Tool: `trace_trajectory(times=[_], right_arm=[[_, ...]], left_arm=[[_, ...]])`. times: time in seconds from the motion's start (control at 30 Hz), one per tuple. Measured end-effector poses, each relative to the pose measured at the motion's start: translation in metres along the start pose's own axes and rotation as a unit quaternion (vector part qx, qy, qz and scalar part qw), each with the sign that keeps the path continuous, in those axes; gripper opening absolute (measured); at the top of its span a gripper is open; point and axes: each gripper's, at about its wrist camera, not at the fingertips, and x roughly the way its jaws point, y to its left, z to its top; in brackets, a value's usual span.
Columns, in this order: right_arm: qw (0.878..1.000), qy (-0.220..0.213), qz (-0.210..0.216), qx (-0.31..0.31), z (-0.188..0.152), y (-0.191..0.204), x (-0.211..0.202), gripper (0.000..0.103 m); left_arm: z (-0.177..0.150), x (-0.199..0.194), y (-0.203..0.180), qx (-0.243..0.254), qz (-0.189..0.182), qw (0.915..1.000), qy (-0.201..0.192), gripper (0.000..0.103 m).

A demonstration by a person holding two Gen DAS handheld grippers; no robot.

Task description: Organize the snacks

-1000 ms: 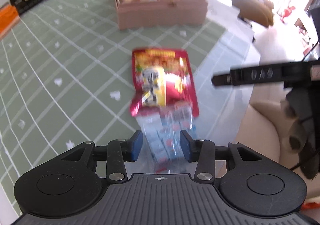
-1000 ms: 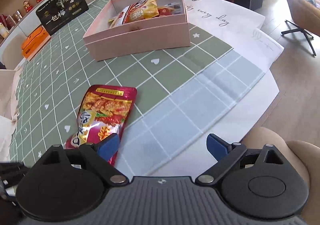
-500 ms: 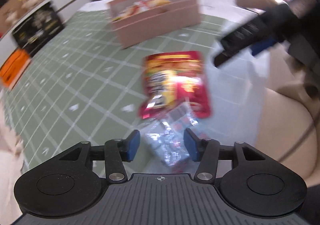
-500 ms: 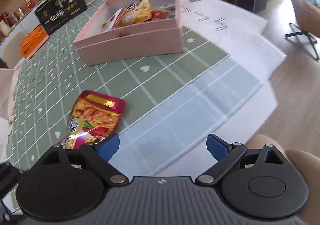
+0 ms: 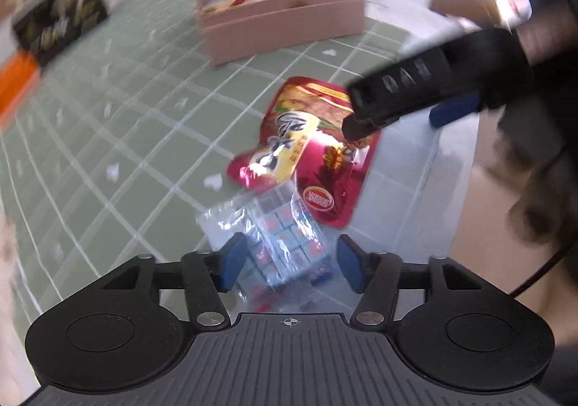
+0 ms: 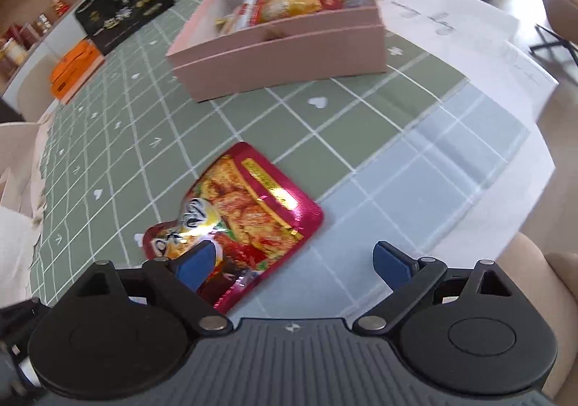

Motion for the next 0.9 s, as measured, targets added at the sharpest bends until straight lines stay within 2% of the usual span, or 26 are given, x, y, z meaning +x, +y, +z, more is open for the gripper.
trace_trajectory(times=[0.07,0.23,0.5,0.6,0.73,0.9], right_arm=[[1.000,0.007,-0.006,0.007,-0.001,-0.002,-0.001,0.095],[1.000,0.015,0.000,0.008,-0.008,0.012,-0.007,0.095],[0.999,0.030,0.010,0.029,-0.006,0.050,0.012,0.097],[0.999,0.025,-0.009,0.041,0.000,0.067,0.021,0.097],[0.999,0.015,-0.046,0.024,0.010,0.089,0.036,0.100],[0.995,0.002,-0.099,-0.027,0.021,0.106,0.055,0.101]], left_arm=[[-0.004,-0.001,0.002,0.008,0.002,0.9999,-0.007,0.067],[-0.013,-0.002,0.038,-0.038,0.017,0.9991,-0.011,0.067],[-0.022,-0.002,0.094,-0.098,0.019,0.9947,-0.025,0.067],[-0.022,0.002,0.110,-0.120,0.014,0.9922,-0.031,0.066],[-0.021,0.001,0.119,-0.134,-0.004,0.9904,-0.034,0.065],[-0.019,0.007,0.122,-0.138,-0.021,0.9894,-0.039,0.071]])
